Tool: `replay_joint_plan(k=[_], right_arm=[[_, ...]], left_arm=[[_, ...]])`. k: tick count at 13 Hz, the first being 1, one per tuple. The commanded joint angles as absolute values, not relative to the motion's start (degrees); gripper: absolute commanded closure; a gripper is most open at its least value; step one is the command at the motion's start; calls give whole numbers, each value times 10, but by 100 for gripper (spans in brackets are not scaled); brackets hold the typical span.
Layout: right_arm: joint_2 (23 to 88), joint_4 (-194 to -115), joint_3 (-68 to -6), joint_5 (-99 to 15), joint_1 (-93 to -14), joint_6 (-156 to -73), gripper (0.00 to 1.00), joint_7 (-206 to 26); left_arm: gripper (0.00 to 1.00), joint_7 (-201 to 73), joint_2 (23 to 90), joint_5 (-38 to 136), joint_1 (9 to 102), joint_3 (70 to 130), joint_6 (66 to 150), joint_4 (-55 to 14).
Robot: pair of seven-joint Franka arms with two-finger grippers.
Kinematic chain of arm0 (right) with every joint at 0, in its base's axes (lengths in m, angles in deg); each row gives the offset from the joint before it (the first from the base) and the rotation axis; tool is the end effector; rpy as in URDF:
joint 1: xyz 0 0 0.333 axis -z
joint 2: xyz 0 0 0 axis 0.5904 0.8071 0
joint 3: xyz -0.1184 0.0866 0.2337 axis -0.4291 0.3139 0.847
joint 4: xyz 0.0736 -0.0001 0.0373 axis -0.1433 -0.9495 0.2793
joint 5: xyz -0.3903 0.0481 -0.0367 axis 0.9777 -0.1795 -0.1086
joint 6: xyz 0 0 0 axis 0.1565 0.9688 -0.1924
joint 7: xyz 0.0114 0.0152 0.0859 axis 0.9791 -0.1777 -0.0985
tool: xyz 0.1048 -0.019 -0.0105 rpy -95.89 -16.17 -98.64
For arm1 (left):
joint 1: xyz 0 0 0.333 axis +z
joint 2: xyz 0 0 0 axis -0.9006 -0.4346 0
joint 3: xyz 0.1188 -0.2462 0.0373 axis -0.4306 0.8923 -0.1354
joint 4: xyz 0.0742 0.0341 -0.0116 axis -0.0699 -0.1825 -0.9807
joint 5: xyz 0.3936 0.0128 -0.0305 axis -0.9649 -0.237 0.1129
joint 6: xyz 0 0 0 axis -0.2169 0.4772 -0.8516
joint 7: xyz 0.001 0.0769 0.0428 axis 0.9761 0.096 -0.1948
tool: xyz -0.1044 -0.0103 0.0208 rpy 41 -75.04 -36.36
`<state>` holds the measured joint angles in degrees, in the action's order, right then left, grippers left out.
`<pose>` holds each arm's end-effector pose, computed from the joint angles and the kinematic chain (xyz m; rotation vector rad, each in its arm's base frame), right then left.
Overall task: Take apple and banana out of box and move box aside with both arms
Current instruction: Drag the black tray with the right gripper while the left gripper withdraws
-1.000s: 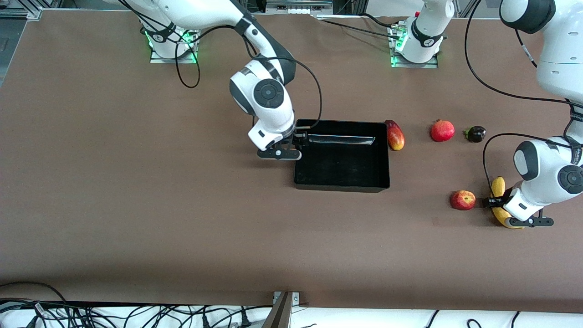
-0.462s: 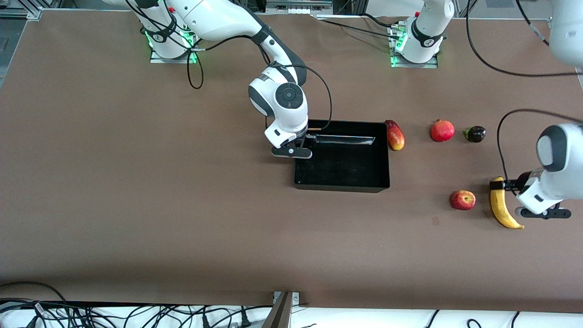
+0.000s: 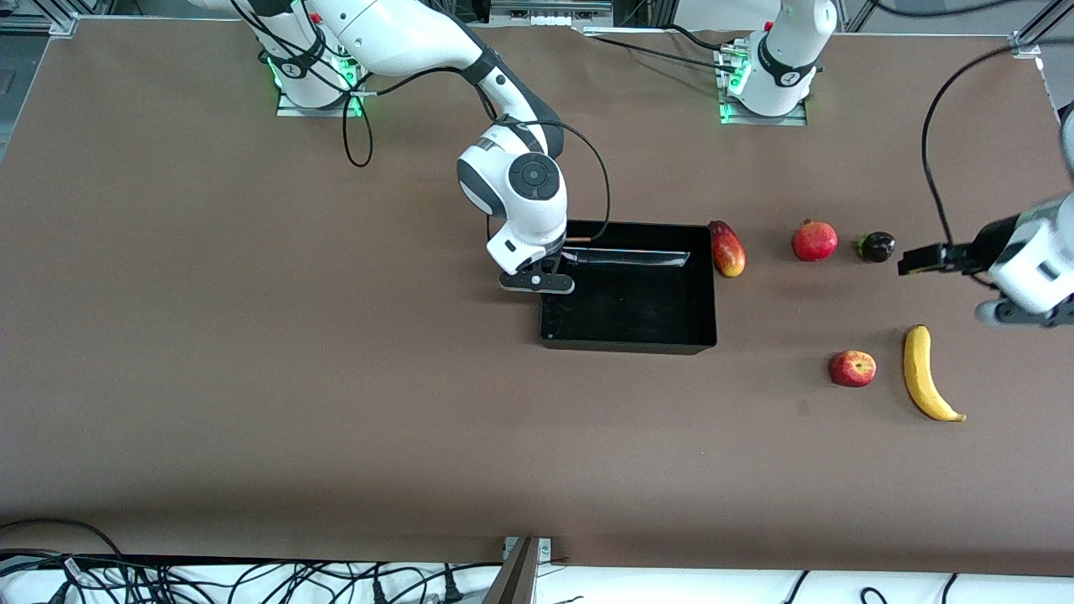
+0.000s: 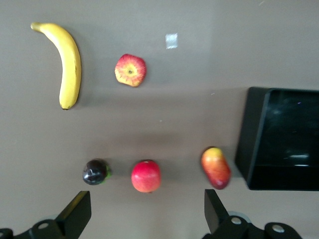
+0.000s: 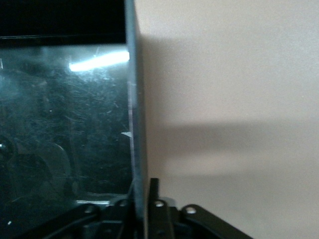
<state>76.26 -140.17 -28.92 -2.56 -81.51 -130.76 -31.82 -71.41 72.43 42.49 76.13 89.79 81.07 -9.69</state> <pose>0.4693 0.5144 0.1923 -3.1064 0.1120 -0.0446 0.5927 0.0415 0.4974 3.0645 0.0775 -0.2114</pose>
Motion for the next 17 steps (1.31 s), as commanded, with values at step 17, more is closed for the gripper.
replay_joint_plan(k=[17], right_arm=[[559, -1556, -370, -86, -502, -1144, 100, -834]], left_arm=[[0, -667, 869, 416, 656, 859, 783, -72]])
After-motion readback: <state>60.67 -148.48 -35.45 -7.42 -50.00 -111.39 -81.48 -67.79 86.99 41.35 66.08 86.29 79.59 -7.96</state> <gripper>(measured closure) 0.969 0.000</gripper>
